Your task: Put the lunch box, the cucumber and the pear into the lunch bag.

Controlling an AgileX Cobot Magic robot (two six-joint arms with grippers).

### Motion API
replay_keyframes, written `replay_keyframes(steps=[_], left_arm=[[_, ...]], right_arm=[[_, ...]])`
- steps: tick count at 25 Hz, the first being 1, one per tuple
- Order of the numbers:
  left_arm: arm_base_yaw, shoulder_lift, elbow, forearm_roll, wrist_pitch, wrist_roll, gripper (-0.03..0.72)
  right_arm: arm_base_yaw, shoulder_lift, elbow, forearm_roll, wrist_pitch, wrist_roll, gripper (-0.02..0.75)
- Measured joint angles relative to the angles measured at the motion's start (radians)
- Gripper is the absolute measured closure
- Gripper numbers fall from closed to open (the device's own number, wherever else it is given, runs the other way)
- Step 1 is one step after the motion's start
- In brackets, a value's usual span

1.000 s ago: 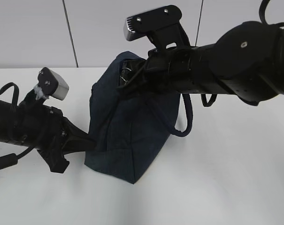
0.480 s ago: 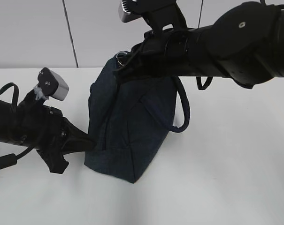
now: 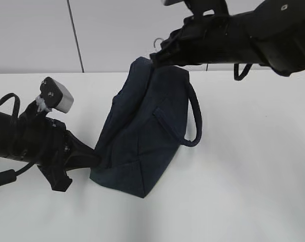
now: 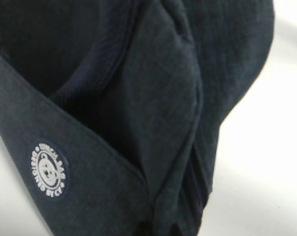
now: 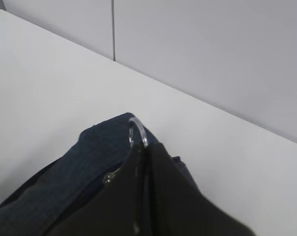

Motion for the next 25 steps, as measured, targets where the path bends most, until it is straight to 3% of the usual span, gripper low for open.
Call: replay_keyframes(steps=[19,25], left_arm=[[-0.001,0.000,0.001,0.004,-0.013,-0.001,0.685],[-0.002,0.000,0.001,-0.005,-0.025,-0.001,0.685]], right_arm=[[-0.221,0.335,-0.284,0.002,0.189,-0.014,0.738],[-0.293,0.453,-0.358,0.065,0.325,-0.015,0.738]])
